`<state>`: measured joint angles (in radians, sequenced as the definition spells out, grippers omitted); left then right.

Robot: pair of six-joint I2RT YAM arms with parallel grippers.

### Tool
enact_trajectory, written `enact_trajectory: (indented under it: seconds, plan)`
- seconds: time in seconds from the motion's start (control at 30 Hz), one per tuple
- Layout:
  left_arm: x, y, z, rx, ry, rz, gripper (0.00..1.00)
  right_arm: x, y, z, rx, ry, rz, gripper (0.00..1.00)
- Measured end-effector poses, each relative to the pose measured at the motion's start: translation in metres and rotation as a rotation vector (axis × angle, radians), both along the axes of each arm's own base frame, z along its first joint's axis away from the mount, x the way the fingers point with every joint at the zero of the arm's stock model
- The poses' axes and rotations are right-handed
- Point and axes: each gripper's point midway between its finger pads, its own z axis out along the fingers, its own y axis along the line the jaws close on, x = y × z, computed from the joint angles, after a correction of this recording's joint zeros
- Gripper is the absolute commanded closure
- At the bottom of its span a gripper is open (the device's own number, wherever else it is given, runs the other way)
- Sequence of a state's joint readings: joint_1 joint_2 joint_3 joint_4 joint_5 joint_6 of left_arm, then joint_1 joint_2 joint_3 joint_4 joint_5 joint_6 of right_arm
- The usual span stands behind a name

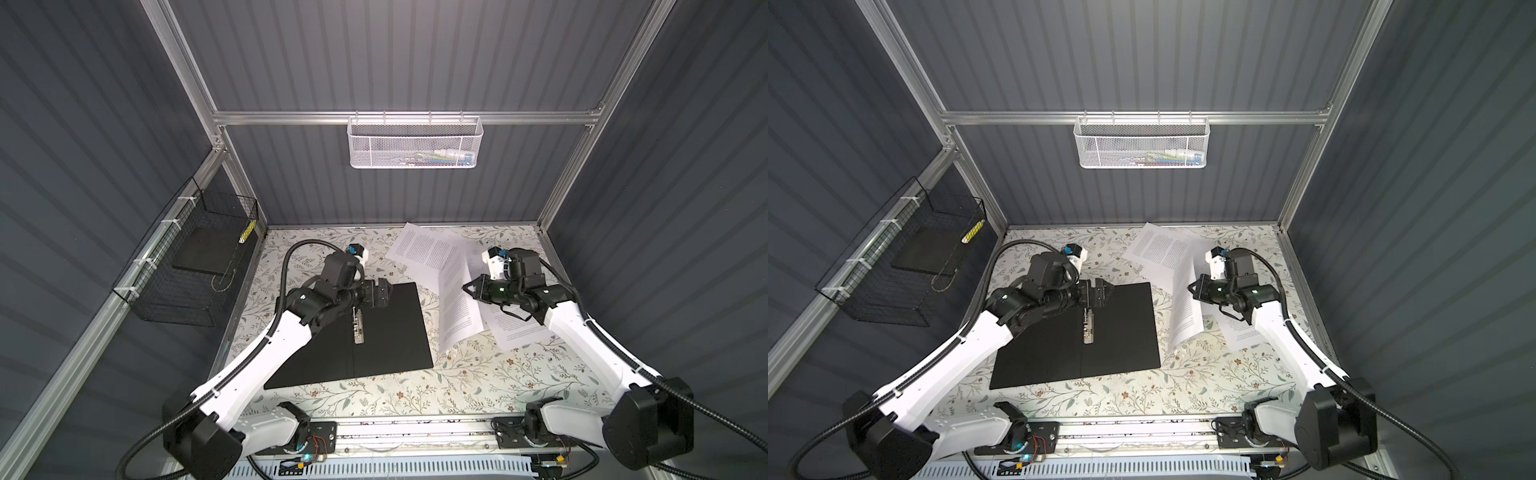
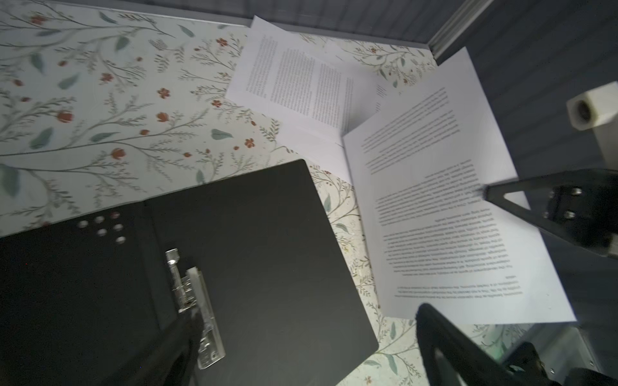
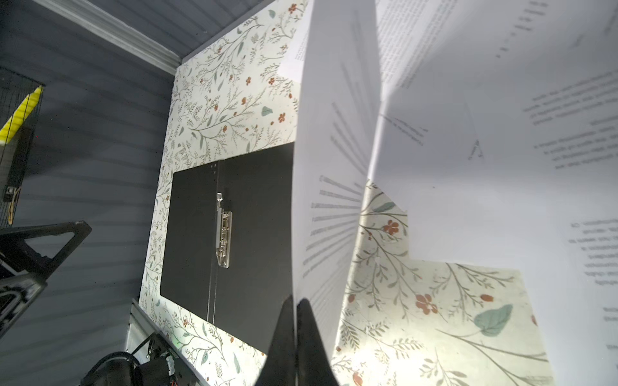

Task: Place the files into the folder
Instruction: 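Lift the white sheet with both grippers toward the open folder, then lower the sheet onto the folder's open page beside the clip with both grippers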

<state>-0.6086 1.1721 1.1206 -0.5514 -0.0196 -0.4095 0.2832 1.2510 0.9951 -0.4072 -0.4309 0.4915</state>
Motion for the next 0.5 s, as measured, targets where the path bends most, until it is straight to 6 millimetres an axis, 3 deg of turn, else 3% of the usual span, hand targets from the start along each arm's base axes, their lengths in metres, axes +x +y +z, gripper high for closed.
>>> enact_trajectory:
  seconds: [0.37, 0.5]
  plan:
    - [-0.020, 0.049, -0.004, 0.179, -0.076, 0.061, 0.00, -0.016, 0.138, 0.056, 0.178, -0.022, 0.262, 1.00]
    - [-0.032, 0.067, 0.002, 0.206, -0.134, 0.076, 0.00, -0.013, 0.142, 0.068, 0.253, -0.038, 0.276, 1.00]
